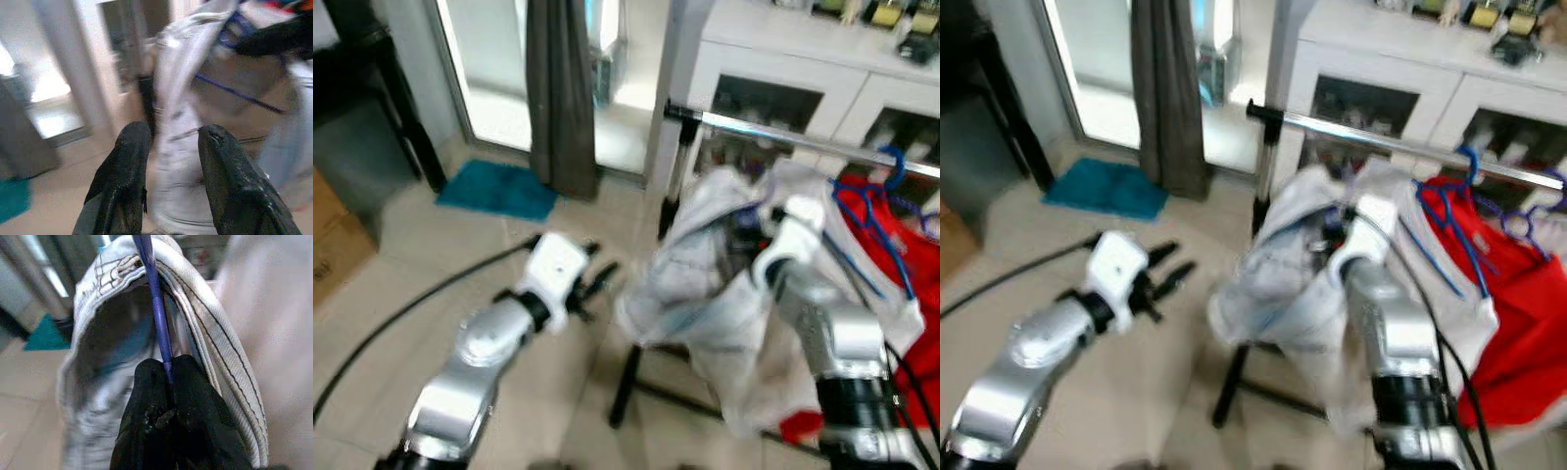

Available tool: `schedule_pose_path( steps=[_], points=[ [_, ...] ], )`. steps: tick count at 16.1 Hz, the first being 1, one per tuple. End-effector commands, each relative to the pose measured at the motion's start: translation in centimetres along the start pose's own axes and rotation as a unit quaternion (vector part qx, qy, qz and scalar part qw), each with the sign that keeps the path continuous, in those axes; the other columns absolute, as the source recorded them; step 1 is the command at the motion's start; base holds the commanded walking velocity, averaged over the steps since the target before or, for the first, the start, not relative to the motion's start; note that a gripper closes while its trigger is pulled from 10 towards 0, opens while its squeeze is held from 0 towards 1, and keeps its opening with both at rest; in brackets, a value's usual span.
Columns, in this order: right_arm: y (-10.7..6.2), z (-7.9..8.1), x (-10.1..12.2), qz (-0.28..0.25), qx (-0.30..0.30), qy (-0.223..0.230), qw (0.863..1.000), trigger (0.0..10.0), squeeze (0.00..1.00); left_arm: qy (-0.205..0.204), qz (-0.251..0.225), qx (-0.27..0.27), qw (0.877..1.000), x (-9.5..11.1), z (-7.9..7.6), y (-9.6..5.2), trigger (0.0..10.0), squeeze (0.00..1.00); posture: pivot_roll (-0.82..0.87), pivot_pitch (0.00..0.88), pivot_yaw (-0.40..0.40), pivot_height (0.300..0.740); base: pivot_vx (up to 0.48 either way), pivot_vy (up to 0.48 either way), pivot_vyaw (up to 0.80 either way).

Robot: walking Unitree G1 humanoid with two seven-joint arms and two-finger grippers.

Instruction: Hang hanger

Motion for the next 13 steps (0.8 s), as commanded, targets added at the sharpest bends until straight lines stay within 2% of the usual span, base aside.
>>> schedule_pose_path(
  steps=[1,3,5,6,10,13],
  points=[
    [-0.7,0.9,3.2,-0.068,0.014,-0.007,0.998,10.0,0.00,0.005,-0.009,-0.006,1.000,0.5,0.1,-0.3,10.0,0.00,0.09,0.000,-0.075,0.740,0.000,0.000,0.00],
    [-0.7,0.8,4.3,-0.085,0.009,-0.002,0.996,10.0,0.00,0.008,-0.023,-0.040,0.999,1.2,-0.6,0.2,10.0,0.00,0.08,0.000,-0.074,0.740,0.000,0.000,0.00],
    [-0.7,0.7,5.3,-0.105,0.000,0.000,0.994,10.0,0.00,0.033,-0.019,-0.092,0.995,1.7,-1.5,-0.1,10.0,0.00,0.08,0.000,-0.084,0.740,0.000,0.000,0.00],
    [-0.7,0.7,5.5,-0.106,0.000,0.001,0.994,10.0,0.00,0.034,-0.021,-0.097,0.994,2.1,-1.5,-0.1,10.0,0.00,0.08,0.000,-0.088,0.740,0.000,0.000,0.00],
    [0.8,1.6,6.5,-0.095,-0.001,-0.009,0.995,10.0,0.00,0.020,-0.074,-0.103,0.992,5.3,-0.4,0.6,10.0,0.00,0.07,0.000,-0.072,0.740,0.000,0.000,0.00],
    [2.5,1.8,6.2,-0.067,-0.009,-0.002,0.998,10.0,0.00,0.014,-0.104,-0.069,0.992,7.2,1.5,0.9,10.0,0.00,0.07,0.000,-0.086,0.740,0.000,0.000,0.00]
  ],
)
Point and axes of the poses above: a point about 5 cm out from each wrist's last joint towards the gripper, its own y axis pointing out of the wrist towards the gripper, its own x axis along the axis of the wrist's last joint, z = x × y, the point moved 5 cm from there along y, pointing out of the wrist towards the gripper, and after that the axes turned 15 degrees about y, right-handed, at the moved point
